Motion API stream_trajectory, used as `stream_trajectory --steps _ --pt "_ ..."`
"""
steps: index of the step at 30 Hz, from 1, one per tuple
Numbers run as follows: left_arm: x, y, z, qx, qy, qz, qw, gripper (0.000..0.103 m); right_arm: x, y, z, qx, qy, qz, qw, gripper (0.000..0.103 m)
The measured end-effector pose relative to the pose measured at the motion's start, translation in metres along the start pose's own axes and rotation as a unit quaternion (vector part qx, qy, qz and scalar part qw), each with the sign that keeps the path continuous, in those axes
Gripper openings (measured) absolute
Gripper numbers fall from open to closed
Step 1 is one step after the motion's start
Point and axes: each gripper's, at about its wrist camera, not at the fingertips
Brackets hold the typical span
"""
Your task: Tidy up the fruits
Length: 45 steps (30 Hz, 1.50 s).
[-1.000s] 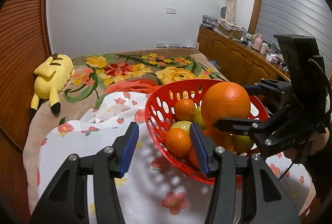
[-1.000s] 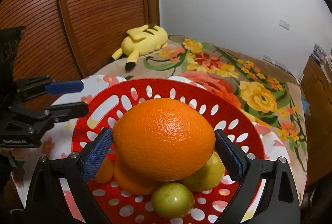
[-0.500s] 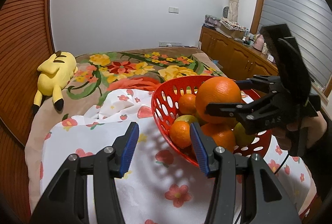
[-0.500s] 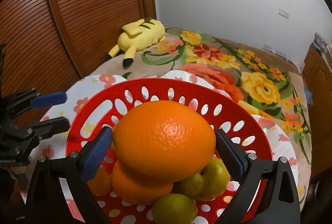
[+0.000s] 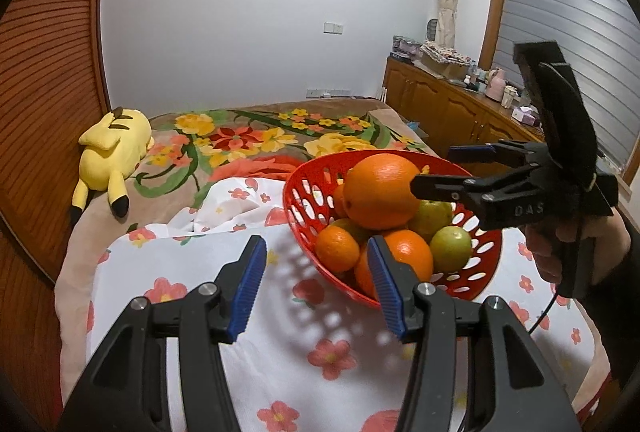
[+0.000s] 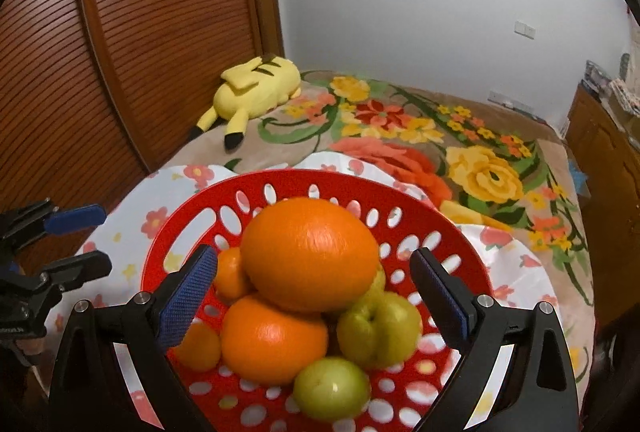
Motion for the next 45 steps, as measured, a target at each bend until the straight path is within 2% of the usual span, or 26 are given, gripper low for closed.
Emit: stream_trajectory --steps 14,19,26,33,45 --pt "-0.024 -0.042 0.025 0.008 -0.012 -0.025 0.9996 0.061 -0.056 0.015 0.084 -0.023 -0.063 -0.016 0.998 0.099" --pt "-0.035 -0.054 0.04 0.008 -0.025 -0.018 0.9995 0.069 -0.078 0.026 0.109 -0.035 -0.082 -0.017 0.996 0.099" --pt "-0.044 -0.069 0.071 0.029 -0.043 -0.022 0.9984 0.075 -0.103 0.033 0.153 -0.058 -0.123 -0.037 0.99 0.099" --pt "-0.047 -0.078 0.098 0.063 -0.057 -0.024 0.9961 0.077 -0.117 0.041 0.186 -0.07 -0.15 -0.041 0.985 0.099" --pt "-0.05 -0.089 0.142 0.066 -0.088 -0.03 0.9935 0.08 -0.126 0.052 0.223 -0.086 -0.189 -0.054 0.977 0.099"
Point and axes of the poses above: each gripper's, at about its wrist camera, not at the fingertips, and z roughly against the way its jaws point, y to its left, x to its top, and after that the axes turned 11 degrees about -y, right-handed
